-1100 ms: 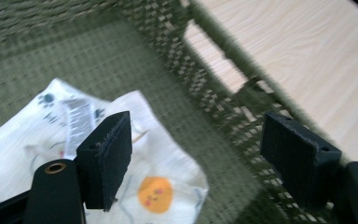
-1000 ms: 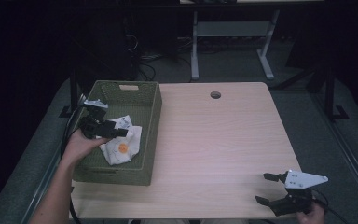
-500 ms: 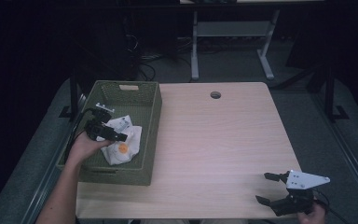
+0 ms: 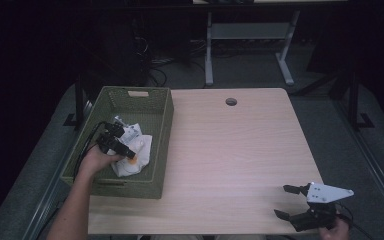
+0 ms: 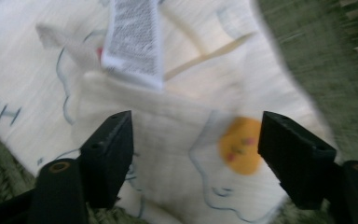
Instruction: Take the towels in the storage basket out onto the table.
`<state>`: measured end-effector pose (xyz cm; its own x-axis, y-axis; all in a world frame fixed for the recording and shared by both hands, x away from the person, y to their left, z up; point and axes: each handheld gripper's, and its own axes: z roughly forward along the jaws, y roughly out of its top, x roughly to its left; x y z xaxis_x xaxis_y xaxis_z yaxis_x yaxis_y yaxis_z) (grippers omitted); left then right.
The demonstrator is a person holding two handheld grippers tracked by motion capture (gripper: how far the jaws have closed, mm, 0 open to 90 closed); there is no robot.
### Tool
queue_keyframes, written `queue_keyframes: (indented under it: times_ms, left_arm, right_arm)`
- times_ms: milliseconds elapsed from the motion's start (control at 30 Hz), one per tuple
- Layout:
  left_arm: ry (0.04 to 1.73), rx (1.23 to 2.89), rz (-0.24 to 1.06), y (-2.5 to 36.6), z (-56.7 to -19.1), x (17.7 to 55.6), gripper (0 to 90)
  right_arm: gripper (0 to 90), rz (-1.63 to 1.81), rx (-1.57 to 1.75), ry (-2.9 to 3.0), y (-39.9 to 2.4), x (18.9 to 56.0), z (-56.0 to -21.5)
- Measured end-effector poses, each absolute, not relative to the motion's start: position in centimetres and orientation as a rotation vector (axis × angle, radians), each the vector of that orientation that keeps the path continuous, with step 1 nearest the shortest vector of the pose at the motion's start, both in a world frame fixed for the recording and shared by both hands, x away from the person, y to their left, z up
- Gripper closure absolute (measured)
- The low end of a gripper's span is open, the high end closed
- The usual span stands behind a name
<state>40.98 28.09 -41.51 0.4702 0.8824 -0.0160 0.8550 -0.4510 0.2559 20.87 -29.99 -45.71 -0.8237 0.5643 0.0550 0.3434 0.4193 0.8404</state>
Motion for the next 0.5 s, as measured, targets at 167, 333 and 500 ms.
queue_keyframes:
  times_ms: [167,333,500]
  left_arm:
    - [1.543,2.538,0.105,28.1,-42.7,41.5,30.6]
    - [1.547,2.569,0.144,27.6,-42.8,41.7,35.7]
    - [1.559,2.552,0.151,27.5,-42.7,41.6,43.2]
  right_arm:
    - [13.8,1.358,0.780,2.441,-29.8,20.8,-45.7]
    - [13.8,1.361,0.786,2.440,-29.8,20.9,-45.7]
    - [13.8,1.365,0.781,2.442,-29.7,20.8,-45.7]
